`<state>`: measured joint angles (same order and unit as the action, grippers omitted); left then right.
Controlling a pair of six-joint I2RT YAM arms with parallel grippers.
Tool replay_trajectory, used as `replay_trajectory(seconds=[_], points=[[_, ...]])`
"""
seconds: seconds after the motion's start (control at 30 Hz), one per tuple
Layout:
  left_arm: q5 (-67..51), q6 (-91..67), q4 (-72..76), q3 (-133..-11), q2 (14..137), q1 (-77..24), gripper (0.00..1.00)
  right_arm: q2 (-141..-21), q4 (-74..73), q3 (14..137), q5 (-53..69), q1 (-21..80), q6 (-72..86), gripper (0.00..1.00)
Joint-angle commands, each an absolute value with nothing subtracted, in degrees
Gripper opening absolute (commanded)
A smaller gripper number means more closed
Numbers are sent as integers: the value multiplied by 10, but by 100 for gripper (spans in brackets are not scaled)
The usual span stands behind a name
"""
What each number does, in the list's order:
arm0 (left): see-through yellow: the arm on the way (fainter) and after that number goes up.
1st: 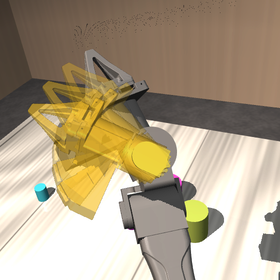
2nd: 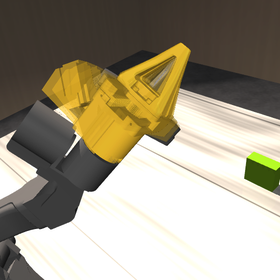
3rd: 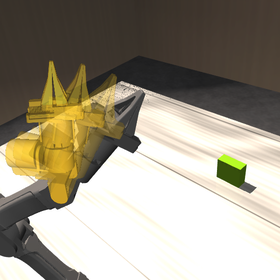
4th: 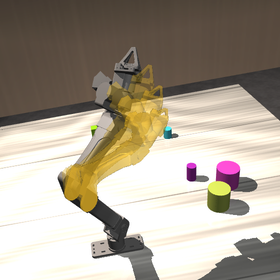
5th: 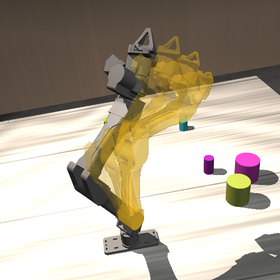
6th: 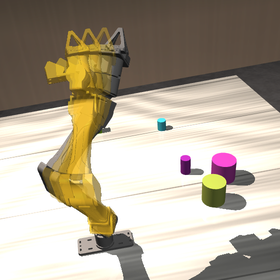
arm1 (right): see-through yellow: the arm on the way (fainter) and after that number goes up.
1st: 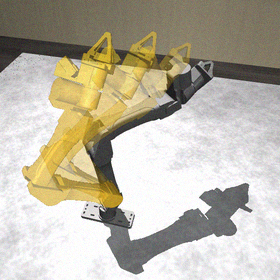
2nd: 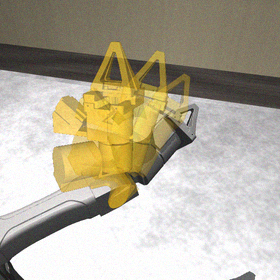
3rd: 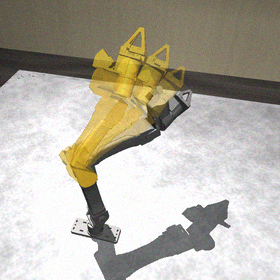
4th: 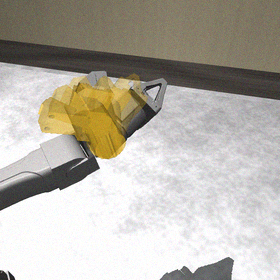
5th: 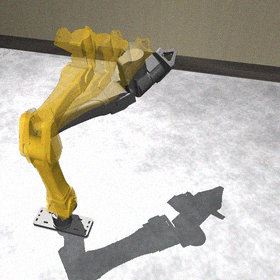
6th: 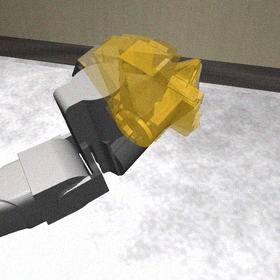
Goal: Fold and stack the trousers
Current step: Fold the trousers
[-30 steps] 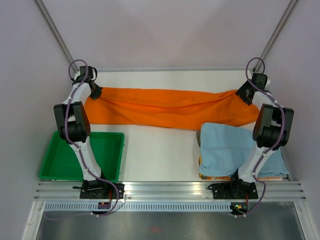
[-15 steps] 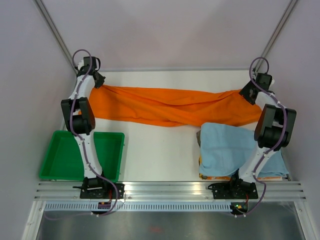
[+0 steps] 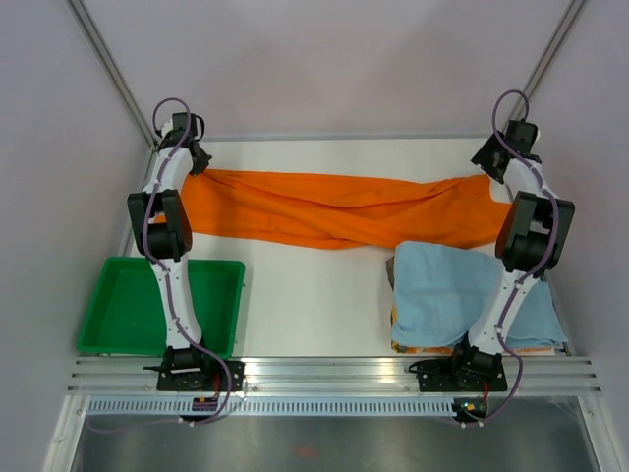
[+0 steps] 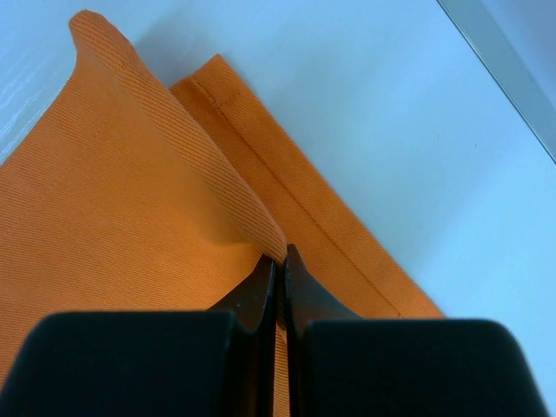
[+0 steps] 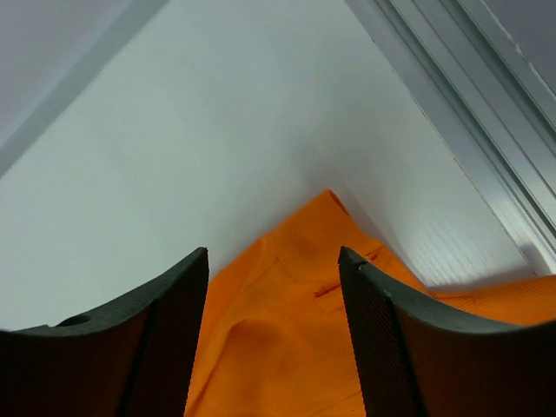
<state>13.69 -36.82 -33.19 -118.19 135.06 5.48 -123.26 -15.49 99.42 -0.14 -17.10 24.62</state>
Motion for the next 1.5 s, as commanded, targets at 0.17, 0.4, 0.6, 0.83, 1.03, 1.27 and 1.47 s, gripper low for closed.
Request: replay_trajectory(seconds=[0.17, 0.4, 0.6, 0.83, 1.03, 1.27, 1.47], points=[[168, -335, -311, -1187, 1325, 55, 2, -1271, -237, 1031, -71, -171, 207, 70], [166, -332, -308, -1180, 1321, 56, 2, -1300, -220, 1046, -61, -171, 192, 70], [164, -328, -306, -1178, 1319, 56, 2, -1333, -206, 1076, -62, -171, 185, 70], [166, -324, -305, -1176, 1314, 56, 2, -1342, -192, 1083, -52, -171, 185, 16], [184, -303, -308, -1175, 1292, 55, 2, -1276, -147, 1036, -74, -171, 185, 0], [220, -279, -301, -1149, 1224, 55, 2, -1159, -99, 961, -98, -171, 178, 0], [220, -273, -306, -1160, 1216, 55, 2, -1101, -83, 907, -113, -173, 183, 0]])
